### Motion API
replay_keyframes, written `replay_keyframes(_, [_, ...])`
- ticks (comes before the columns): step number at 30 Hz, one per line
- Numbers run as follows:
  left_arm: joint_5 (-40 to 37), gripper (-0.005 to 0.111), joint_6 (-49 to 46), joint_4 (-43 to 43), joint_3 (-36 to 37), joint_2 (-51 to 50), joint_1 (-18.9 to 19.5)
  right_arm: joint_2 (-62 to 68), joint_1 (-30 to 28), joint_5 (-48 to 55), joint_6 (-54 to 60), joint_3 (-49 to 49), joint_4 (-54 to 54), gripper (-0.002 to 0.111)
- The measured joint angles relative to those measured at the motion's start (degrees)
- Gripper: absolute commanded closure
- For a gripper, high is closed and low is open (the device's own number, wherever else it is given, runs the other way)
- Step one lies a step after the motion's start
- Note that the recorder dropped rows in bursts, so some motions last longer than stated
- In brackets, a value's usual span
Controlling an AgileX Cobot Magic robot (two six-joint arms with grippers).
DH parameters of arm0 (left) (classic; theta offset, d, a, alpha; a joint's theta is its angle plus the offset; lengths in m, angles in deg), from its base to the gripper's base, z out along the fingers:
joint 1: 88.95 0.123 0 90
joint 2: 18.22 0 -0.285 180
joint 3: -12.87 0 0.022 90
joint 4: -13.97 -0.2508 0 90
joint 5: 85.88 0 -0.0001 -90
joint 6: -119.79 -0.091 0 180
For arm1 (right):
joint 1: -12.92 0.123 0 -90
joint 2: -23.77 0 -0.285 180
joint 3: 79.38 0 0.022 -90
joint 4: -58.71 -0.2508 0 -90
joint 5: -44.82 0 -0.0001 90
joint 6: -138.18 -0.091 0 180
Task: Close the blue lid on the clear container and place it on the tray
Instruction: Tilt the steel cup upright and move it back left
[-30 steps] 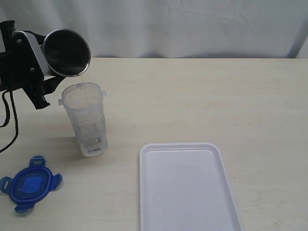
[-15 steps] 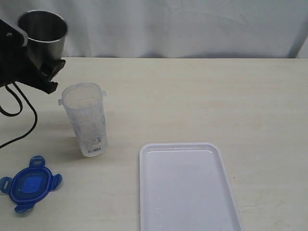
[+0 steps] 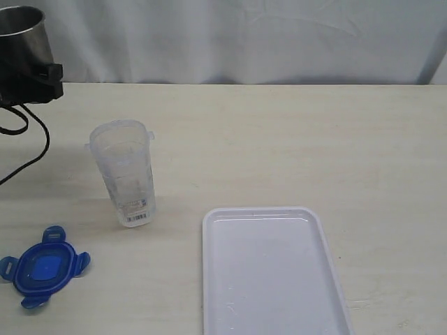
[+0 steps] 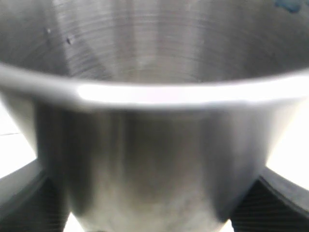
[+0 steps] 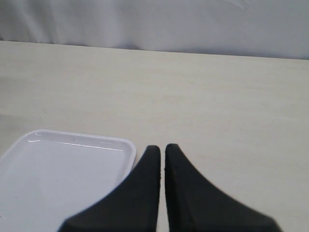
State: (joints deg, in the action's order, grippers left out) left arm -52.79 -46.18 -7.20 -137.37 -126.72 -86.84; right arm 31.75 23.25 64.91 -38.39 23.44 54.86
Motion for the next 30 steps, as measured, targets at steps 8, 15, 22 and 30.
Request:
replay_keyframes(8, [2.78, 0.107, 0.64, -1.09, -8.25, -10.53, 2.65, 0.0, 0.0, 0.0, 0.0, 0.0, 0.0, 0.104])
replay_keyframes(15, [3.22, 0.107, 0.54, -1.09, -19.8, -21.9, 3.22, 0.0, 0.0, 0.0, 0.0, 0.0, 0.0, 0.104])
replay_keyframes(22, [3.36, 0.107, 0.54, -1.09, -28.22, -30.55, 3.22, 0.0, 0.0, 0.0, 0.0, 0.0, 0.0, 0.104])
replay_keyframes(30, [3.76, 0.107, 0.22, -1.09, -29.25, -35.49, 3.22, 0.0, 0.0, 0.0, 0.0, 0.0, 0.0, 0.104])
